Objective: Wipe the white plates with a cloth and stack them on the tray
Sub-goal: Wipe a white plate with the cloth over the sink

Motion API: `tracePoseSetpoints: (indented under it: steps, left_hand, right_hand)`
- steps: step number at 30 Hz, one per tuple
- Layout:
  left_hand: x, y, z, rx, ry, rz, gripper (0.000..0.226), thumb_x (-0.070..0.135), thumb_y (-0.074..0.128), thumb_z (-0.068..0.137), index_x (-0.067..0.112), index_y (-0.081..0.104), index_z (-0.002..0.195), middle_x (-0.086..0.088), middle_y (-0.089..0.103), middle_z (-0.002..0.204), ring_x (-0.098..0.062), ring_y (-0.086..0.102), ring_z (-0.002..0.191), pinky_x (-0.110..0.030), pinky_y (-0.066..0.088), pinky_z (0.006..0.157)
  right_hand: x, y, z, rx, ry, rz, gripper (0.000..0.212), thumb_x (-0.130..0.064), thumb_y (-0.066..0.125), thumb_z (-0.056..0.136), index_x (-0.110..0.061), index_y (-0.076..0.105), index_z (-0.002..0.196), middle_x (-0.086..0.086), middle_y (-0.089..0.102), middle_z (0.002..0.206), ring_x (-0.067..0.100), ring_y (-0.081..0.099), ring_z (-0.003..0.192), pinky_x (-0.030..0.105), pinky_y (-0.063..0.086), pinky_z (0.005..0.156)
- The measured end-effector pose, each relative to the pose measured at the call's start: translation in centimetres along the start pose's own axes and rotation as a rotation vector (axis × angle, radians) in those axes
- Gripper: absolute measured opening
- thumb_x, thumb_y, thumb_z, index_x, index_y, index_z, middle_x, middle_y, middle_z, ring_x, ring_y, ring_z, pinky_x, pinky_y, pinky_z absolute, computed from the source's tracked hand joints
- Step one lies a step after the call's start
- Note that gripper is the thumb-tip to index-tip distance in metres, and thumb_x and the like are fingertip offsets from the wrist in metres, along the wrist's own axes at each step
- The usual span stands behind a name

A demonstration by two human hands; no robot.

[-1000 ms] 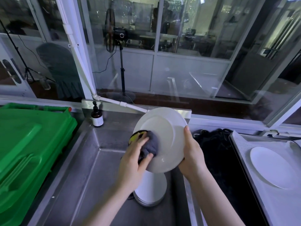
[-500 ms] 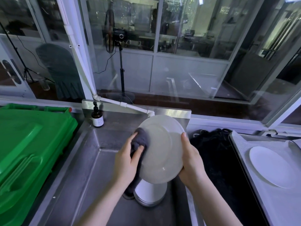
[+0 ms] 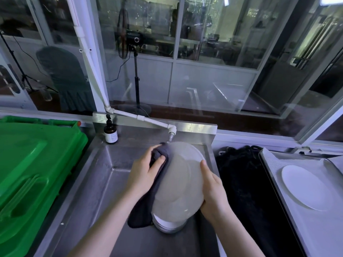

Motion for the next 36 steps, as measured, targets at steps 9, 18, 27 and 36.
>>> tracePoseSetpoints:
  steps: [9, 18, 27, 36]
  left_hand:
    - [-5.1, 0.5, -7.9, 0.173, -0.385, -0.182, 0.013, 0.047, 0.054, 0.095, 0.041, 0.056, 0.106, 0.031, 0.063, 0.075, 0.015, 0.058, 0.077, -0.005, 0.040, 0.066]
    - [-8.1, 0.7, -5.8, -0.014, -0.708, -0.556, 0.022, 0.030, 0.054, 0.100, 0.043, 0.051, 0.118, 0.011, 0.062, 0.116, -0.010, 0.057, 0.109, -0.035, 0.045, 0.092]
    - [-8.6, 1.9, -7.3, -0.303, -1.013, -0.718, 0.057, 0.070, 0.069, 0.069, 0.015, 0.080, 0.082, -0.010, 0.077, 0.084, -0.021, 0.074, 0.065, -0.024, 0.051, 0.050]
    - [-6.9, 4.1, -6.3, -0.273, -0.830, -0.632, 0.008, 0.026, 0.065, 0.086, 0.028, 0.071, 0.081, 0.003, 0.074, 0.069, -0.018, 0.067, 0.069, -0.026, 0.045, 0.051]
  right_hand:
    - [-0.7, -0.1, 0.8, 0.161, -0.026, 0.019, 0.039, -0.058, 0.061, 0.091, -0.027, 0.081, 0.079, -0.001, 0.079, 0.088, 0.015, 0.076, 0.074, 0.026, 0.057, 0.052]
    - [-0.6, 2.9, -0.5, -0.096, -0.236, -0.567, 0.028, -0.032, 0.077, 0.084, -0.013, 0.065, 0.068, 0.001, 0.063, 0.065, 0.011, 0.057, 0.066, 0.028, 0.045, 0.060]
    - [1.1, 6.4, -5.9, -0.498, -0.776, -1.417, 0.047, -0.005, 0.062, 0.097, -0.018, 0.056, 0.142, -0.003, 0.055, 0.146, 0.018, 0.053, 0.135, 0.034, 0.043, 0.112]
    - [1.1, -0.3, -5.1, -0.394, -0.598, -1.499, 0.072, -0.037, 0.082, 0.079, -0.030, 0.052, 0.144, -0.012, 0.040, 0.155, 0.014, 0.036, 0.146, 0.045, 0.025, 0.122]
Point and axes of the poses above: each hand's wrist, its own z-axis towards the middle knuckle, its own y-axis out of the palm, x = y × z, the point moved 9 cm from there along z, towards the middle knuckle
